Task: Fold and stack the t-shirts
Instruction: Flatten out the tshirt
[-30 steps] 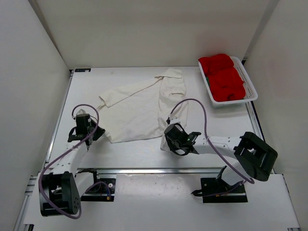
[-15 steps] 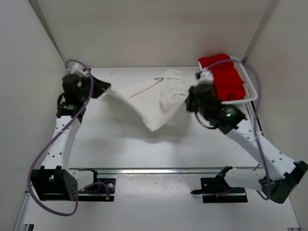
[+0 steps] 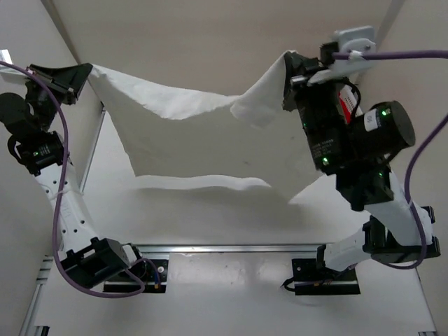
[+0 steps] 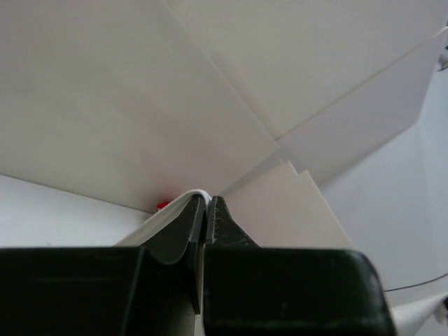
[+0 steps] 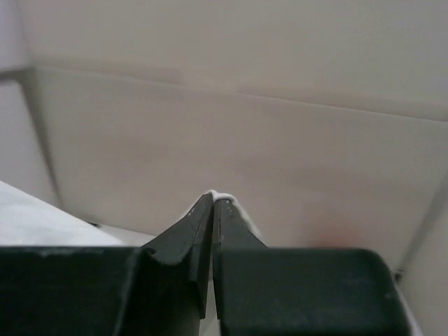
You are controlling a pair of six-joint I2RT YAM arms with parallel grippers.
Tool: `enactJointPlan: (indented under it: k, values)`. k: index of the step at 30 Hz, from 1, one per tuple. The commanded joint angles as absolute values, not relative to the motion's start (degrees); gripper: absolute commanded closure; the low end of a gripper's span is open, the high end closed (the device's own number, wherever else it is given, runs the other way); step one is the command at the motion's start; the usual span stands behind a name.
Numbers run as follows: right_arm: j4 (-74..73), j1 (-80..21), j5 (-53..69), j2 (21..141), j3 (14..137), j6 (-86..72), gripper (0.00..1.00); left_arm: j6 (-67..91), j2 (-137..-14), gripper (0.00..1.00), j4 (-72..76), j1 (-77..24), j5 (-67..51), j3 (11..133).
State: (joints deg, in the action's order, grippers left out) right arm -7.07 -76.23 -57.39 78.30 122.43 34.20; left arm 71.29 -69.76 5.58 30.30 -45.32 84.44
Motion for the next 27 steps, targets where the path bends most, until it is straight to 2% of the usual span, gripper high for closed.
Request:
enactJointPlan:
  k: [1,2,3,4,5,6,7,8,9,12,16,23,27]
  values:
    - [4.2,-74.9,-61.6,80.3,124.2,51.6,1.0,72.5,-70.4,1.0,3.0,30.1,-46.3,91.1]
    - [1.0,-71.3,-61.4,79.6,122.9,46.4,1.0,68.4,-70.1,1.0,-1.5,28.9,-43.3,92.0]
    - [-10.1,-64.5,-57.7,80.2,124.2,37.2,1.0,64.6,-69.8,1.0,-3.6,26.7,-41.6,91.4]
    - [-24.1,-60.4,-49.3,81.4,127.8,31.8,1.0,63.0,-69.2,1.0,-6.2,24.9,-38.9,90.4]
    - [-30.0,-51.7,-43.0,82.7,129.5,21.3,1.0,61.0,-68.6,1.0,-6.8,23.5,-36.3,87.5]
    - [-35.2,-42.0,-31.9,83.0,128.5,14.0,1.0,59.2,-67.9,1.0,-6.9,21.4,-35.7,83.4]
    - [-37.8,-38.4,-21.8,83.5,125.5,9.6,1.0,58.2,-67.4,1.0,-7.8,20.1,-32.8,81.6]
    - [-35.4,-19.1,-1.2,85.7,114.5,3.8,1.0,52.6,-67.6,1.0,-8.5,14.5,-24.1,68.3]
    - [-33.7,-16.5,2.9,88.0,112.5,2.4,1.0,52.6,-68.3,1.0,-7.5,13.5,-23.4,65.4]
    - [-34.2,-11.2,7.8,98.7,117.6,1.2,1.0,53.4,-76.7,1.0,-4.7,12.4,-20.7,66.3]
    - [-37.2,-10.0,8.1,114.1,140.5,0.5,1.0,53.7,-85.0,1.0,-5.8,8.9,-18.6,79.6]
    - [-22.1,-9.9,9.1,111.5,144.0,-1.1,1.0,56.2,-92.2,1.0,-8.3,11.7,-20.9,101.8]
    - [-18.7,-10.1,9.1,106.5,144.3,-0.8,1.0,57.7,-90.2,1.0,-6.0,14.2,-23.4,102.1]
